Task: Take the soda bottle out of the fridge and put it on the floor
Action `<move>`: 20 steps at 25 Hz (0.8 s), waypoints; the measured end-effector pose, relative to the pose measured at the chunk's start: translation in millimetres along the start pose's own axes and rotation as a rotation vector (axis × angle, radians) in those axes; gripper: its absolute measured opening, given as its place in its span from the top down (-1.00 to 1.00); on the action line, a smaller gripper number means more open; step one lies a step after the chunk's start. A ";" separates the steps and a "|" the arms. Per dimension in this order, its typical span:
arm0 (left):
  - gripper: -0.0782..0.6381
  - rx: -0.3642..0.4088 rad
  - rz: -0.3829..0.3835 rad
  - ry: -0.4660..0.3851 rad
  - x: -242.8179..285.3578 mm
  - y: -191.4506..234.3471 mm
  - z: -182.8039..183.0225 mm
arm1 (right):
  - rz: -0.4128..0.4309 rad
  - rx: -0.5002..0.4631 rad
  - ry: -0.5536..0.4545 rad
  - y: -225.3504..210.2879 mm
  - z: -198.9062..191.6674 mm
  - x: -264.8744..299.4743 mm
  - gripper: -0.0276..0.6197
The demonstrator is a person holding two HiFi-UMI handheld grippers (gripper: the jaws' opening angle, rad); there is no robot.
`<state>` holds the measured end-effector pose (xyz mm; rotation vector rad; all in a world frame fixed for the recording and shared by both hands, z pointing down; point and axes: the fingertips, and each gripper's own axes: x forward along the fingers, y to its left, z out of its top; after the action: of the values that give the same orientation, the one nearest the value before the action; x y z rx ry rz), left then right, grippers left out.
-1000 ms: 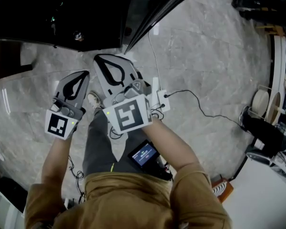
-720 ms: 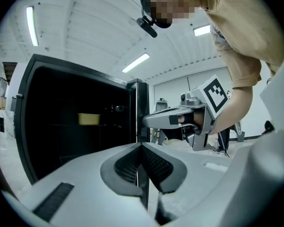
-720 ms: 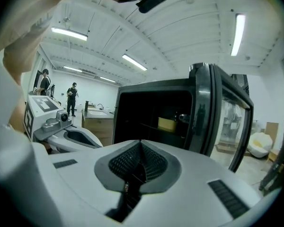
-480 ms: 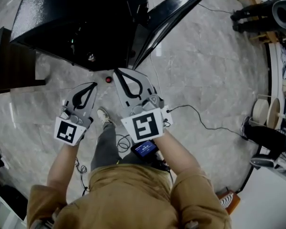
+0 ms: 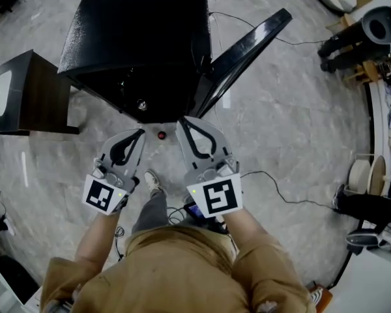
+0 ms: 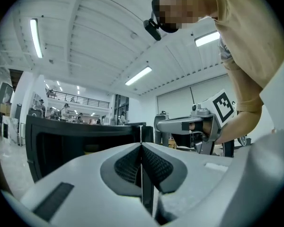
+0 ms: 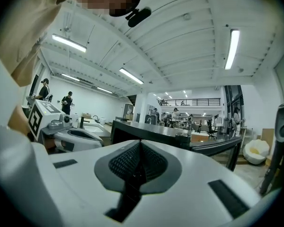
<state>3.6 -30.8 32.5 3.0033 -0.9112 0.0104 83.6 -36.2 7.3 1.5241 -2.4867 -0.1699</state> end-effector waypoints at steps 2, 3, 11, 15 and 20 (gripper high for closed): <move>0.78 0.024 0.006 -0.026 -4.7 3.8 20.4 | -0.049 0.080 -0.092 -8.1 21.7 -1.7 0.91; 0.78 0.030 0.011 -0.037 -7.3 6.3 29.9 | -0.069 0.115 -0.130 -12.0 31.8 -2.8 0.91; 0.78 0.053 0.083 -0.096 -33.6 26.2 86.0 | -0.127 0.129 -0.183 -44.5 79.9 -35.0 0.91; 0.78 0.064 0.141 -0.105 -53.7 38.8 105.8 | -0.168 0.146 -0.190 -55.6 92.8 -58.7 0.91; 0.78 0.053 0.232 -0.127 -84.3 50.6 119.5 | -0.179 0.139 -0.204 -63.7 102.0 -74.6 0.91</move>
<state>-94.0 -26.6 -87.6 2.9549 -1.2873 -0.1588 146.3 -0.4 -114.4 1.8747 -2.5595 -0.1949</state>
